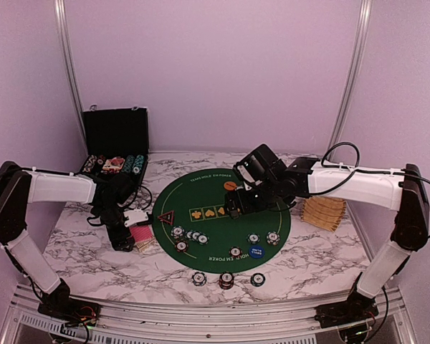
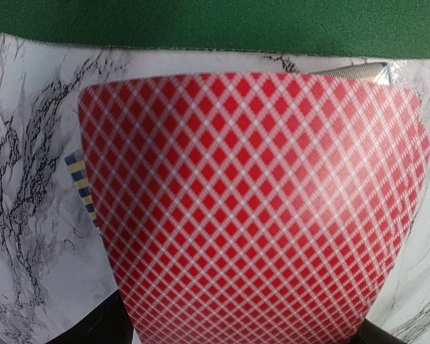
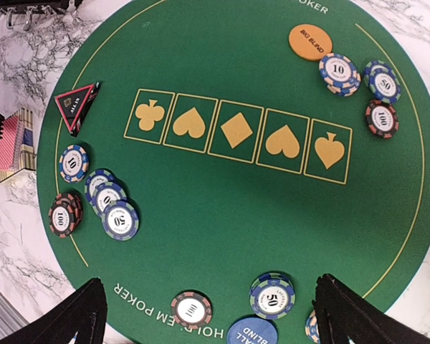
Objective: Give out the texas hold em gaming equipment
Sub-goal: Pick up the poker card from the center of the board.
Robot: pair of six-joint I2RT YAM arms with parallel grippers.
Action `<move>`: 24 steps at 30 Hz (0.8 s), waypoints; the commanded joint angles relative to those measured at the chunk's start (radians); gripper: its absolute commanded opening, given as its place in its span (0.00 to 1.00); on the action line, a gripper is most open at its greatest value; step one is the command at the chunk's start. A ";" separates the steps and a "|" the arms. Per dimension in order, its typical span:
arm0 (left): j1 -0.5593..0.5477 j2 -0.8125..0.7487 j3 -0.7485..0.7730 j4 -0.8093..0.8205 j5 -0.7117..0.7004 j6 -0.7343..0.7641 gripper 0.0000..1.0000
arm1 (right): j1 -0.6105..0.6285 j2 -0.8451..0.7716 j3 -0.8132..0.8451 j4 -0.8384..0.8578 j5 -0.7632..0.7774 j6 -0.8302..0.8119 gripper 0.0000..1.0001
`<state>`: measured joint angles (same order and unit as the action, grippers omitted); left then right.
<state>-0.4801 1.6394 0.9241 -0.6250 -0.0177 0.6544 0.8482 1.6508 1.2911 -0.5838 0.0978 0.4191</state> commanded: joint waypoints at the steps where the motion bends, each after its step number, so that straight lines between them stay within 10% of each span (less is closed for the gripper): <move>1: -0.003 -0.015 -0.018 0.006 -0.008 -0.002 0.83 | 0.008 -0.036 -0.004 0.006 0.006 0.014 0.99; 24: -0.004 -0.059 -0.016 0.005 -0.017 -0.001 0.56 | 0.016 -0.018 -0.029 0.061 -0.060 0.043 0.95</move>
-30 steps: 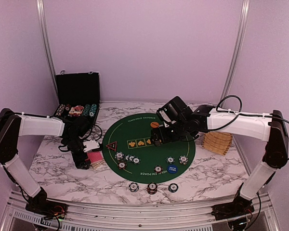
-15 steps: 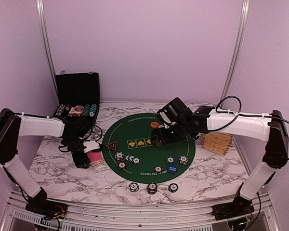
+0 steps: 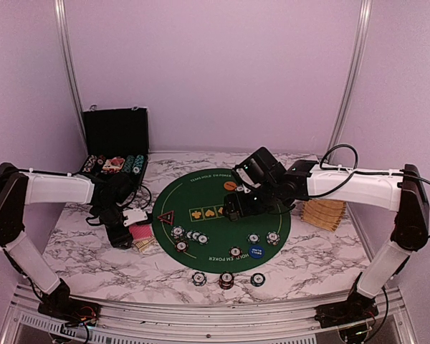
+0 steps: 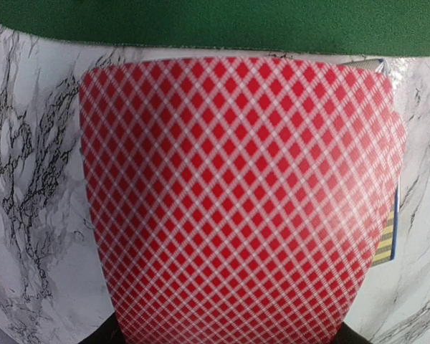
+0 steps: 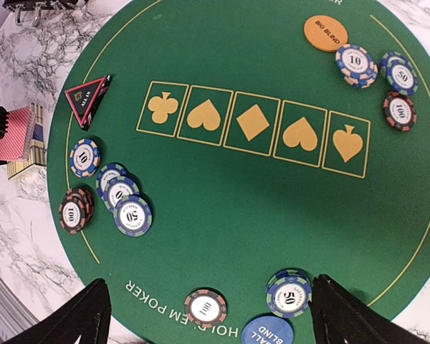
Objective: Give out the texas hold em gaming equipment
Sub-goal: Pick up the poker card from the center of the board.
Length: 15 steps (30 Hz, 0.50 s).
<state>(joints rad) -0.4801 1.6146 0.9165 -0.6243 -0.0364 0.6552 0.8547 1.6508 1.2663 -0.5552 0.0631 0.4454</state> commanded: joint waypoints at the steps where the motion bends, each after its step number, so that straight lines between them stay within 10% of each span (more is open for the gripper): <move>1: -0.003 -0.036 -0.009 0.005 0.003 -0.002 0.55 | 0.009 -0.016 -0.004 0.034 -0.028 0.016 0.95; 15: -0.003 -0.044 -0.002 0.007 0.007 -0.019 0.26 | 0.009 -0.010 -0.019 0.078 -0.096 0.047 0.93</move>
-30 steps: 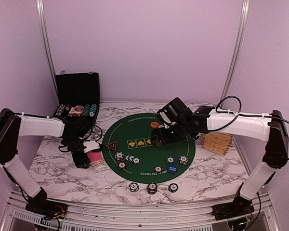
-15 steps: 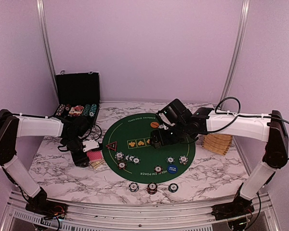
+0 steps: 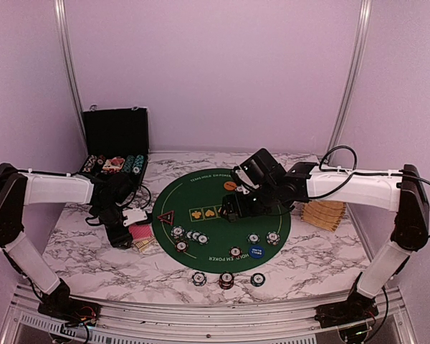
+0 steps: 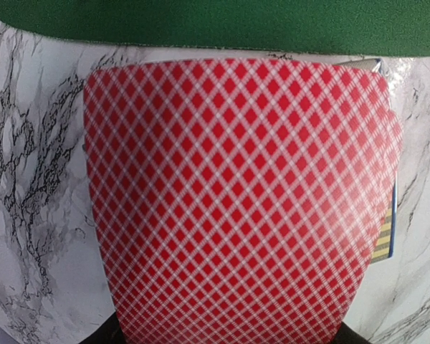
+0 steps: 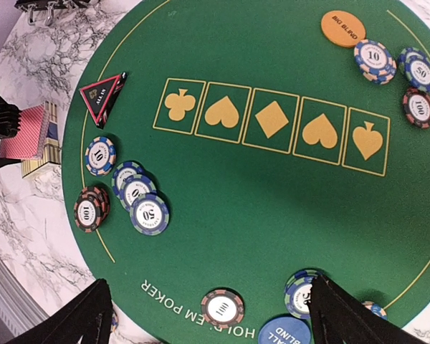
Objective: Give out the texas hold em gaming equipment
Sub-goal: Pick up the poker card from the center of the board.
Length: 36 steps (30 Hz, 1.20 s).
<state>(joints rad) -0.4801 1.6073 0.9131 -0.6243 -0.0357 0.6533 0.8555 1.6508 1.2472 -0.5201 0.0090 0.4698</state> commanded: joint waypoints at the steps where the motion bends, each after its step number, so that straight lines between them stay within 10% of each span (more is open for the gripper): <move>1: -0.004 -0.047 0.004 0.006 0.008 -0.020 0.24 | 0.010 -0.009 -0.001 0.049 -0.049 0.028 0.93; 21: -0.005 -0.152 0.050 -0.077 0.142 -0.074 0.00 | 0.009 0.042 -0.020 0.300 -0.315 0.174 0.92; 36: -0.006 -0.314 0.090 -0.028 0.246 -0.114 0.00 | 0.018 0.110 0.014 0.461 -0.492 0.274 0.92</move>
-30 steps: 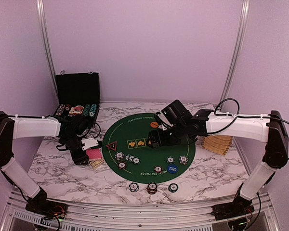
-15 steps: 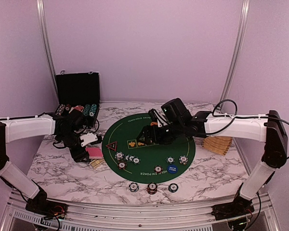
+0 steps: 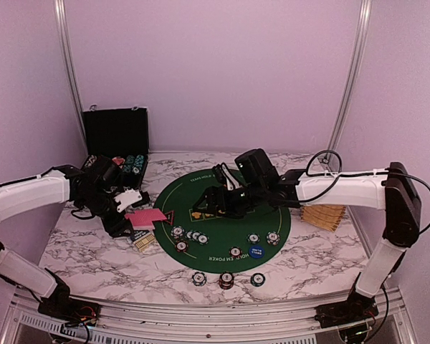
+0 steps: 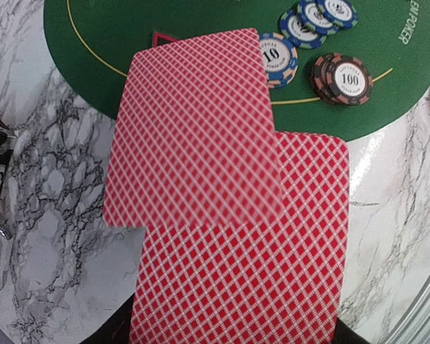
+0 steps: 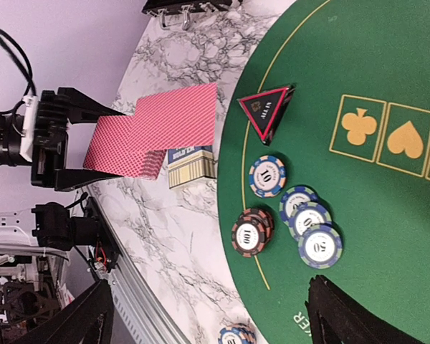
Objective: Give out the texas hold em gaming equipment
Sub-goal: Pick up the poker card from the center of the board, then pass from the left arm to the right
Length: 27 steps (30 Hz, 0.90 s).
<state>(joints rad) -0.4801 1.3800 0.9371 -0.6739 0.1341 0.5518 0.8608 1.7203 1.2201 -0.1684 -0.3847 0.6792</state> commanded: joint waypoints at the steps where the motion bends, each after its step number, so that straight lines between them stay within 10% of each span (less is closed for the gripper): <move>1: -0.007 -0.102 0.073 0.022 0.085 -0.010 0.00 | 0.015 0.051 0.052 0.133 -0.119 0.081 0.92; 27: -0.042 -0.162 0.206 0.004 0.251 -0.054 0.00 | 0.057 0.291 0.266 0.453 -0.307 0.381 0.89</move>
<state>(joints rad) -0.5037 1.2354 1.0939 -0.6189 0.3431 0.4767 0.9127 1.9778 1.4380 0.2268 -0.6682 1.0019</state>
